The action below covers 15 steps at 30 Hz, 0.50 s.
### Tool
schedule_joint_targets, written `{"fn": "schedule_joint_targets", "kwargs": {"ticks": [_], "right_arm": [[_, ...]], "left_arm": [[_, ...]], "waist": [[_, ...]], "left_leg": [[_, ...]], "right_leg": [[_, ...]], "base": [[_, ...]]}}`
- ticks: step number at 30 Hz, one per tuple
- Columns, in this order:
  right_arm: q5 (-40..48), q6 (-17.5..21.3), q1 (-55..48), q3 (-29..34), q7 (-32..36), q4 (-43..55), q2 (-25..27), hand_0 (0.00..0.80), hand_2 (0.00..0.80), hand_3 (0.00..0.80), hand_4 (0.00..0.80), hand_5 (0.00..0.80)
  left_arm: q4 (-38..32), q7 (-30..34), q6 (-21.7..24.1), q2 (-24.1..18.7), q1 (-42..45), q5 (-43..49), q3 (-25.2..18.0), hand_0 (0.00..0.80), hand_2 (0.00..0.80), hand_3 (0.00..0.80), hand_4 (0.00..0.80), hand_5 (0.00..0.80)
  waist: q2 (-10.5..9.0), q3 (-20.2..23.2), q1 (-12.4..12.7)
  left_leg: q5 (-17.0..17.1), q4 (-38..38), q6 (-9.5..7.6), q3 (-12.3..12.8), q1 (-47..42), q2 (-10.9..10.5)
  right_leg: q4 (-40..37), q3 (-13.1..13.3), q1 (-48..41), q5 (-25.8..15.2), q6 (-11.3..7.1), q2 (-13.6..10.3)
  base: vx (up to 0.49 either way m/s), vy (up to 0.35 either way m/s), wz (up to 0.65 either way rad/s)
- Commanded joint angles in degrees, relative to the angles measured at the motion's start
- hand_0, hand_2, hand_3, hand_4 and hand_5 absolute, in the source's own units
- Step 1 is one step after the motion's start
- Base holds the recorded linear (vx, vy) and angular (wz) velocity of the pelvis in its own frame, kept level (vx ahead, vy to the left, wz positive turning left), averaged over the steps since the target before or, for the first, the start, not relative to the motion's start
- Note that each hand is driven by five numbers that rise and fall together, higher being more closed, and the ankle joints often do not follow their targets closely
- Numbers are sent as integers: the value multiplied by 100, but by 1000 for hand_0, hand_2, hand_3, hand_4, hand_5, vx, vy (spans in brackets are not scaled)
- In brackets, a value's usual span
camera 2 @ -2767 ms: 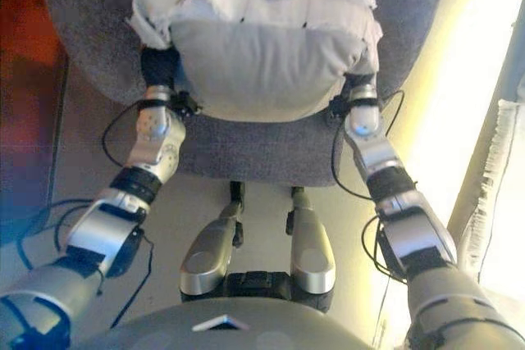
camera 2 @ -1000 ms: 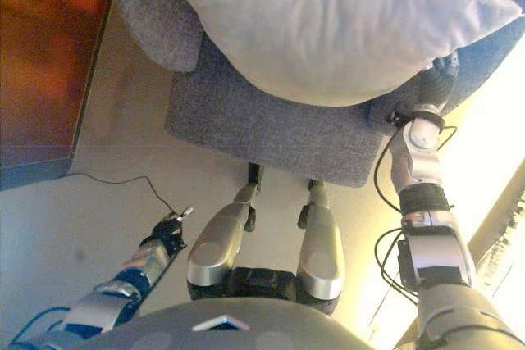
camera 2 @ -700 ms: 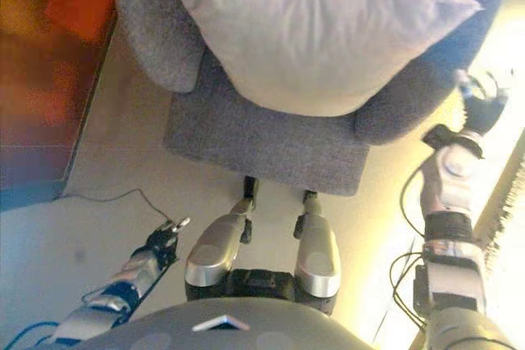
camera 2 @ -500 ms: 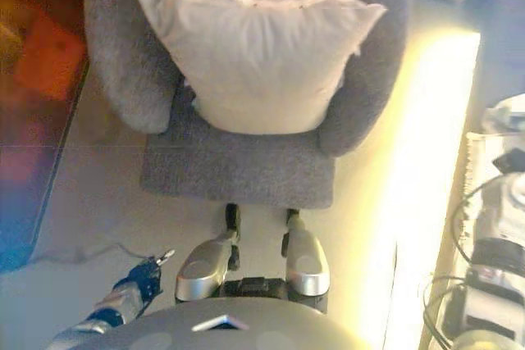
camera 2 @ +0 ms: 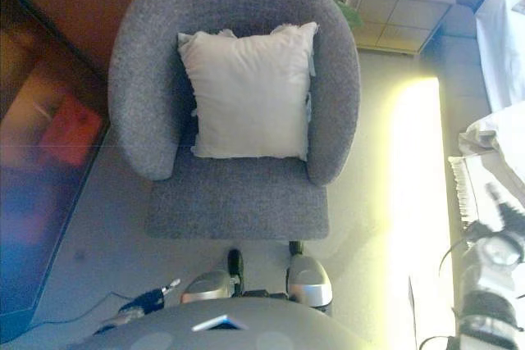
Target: Pick up the cushion and take it to the sofa
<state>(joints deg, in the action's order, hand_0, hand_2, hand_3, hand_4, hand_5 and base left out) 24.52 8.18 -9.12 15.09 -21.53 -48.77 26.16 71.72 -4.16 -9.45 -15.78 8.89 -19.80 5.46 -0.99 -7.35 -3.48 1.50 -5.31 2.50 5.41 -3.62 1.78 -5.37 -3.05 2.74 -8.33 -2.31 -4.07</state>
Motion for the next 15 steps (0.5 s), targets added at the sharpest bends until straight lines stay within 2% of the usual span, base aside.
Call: {"fn": "schedule_joint_targets", "kwargs": {"ticks": [1, 4, 6, 8, 11, 15], "right_arm": [[479, 277, 181, -408, 689, -903, -451, 0, 0, 0, 0, 0], [392, 87, 277, -743, 925, -1623, -807, 0, 0, 0, 0, 0], [62, -285, 326, -1086, 1080, -2028, -1021, 0, 0, 0, 0, 0], [-387, -496, 379, -1462, 1207, -2265, -1221, 0, 0, 0, 0, 0], [-1082, -780, 403, -1943, 1380, -2392, -1407, 0, 0, 0, 0, 0], [-1069, -935, 408, -2297, 1422, -2412, -1493, 0, 0, 0, 0, 0]], "left_arm": [[385, 52, -127, 24, -133, 547, -97, 0, 0, 0, 0, 0], [522, 111, -117, 129, -235, 676, 1, 0, 0, 0, 0, 0], [581, 64, -107, 221, -293, 588, 76, 0, 0, 0, 0, 0], [600, 34, -153, 311, -367, 567, 135, 0, 0, 0, 0, 0], [600, 18, -214, 382, -426, 572, 174, 0, 0, 0, 0, 0], [530, 120, -285, 332, -460, 596, 199, 0, 0, 0, 0, 0]], "waist": [[-175, -8, 131], [-139, 82, 210], [-113, 136, 259], [-87, 169, 299], [-58, 189, 347], [4, 198, 396]], "left_leg": [[-501, 88, -33, -189, -81, -179], [-512, 71, -45, -243, -171, -194], [-512, 69, -46, -271, -211, -200], [-513, 73, -56, -291, -246, -205], [-508, 77, -60, -328, -289, -206], [-497, 81, -63, -396, -353, -231]], "right_leg": [[164, -168, -489, 697, -388, -124], [138, -236, -617, 722, -365, -119], [127, -279, -683, 736, -350, -120], [122, -326, -743, 753, -337, -129], [125, -388, -812, 771, -326, -139], [131, -468, -925, 806, -307, -141]], "base": [[37, -29, 10], [25, -15, 6], [-9, 4, 2], [-27, 19, 4], [0, 0, 0], [-20, 31, 9]]}}
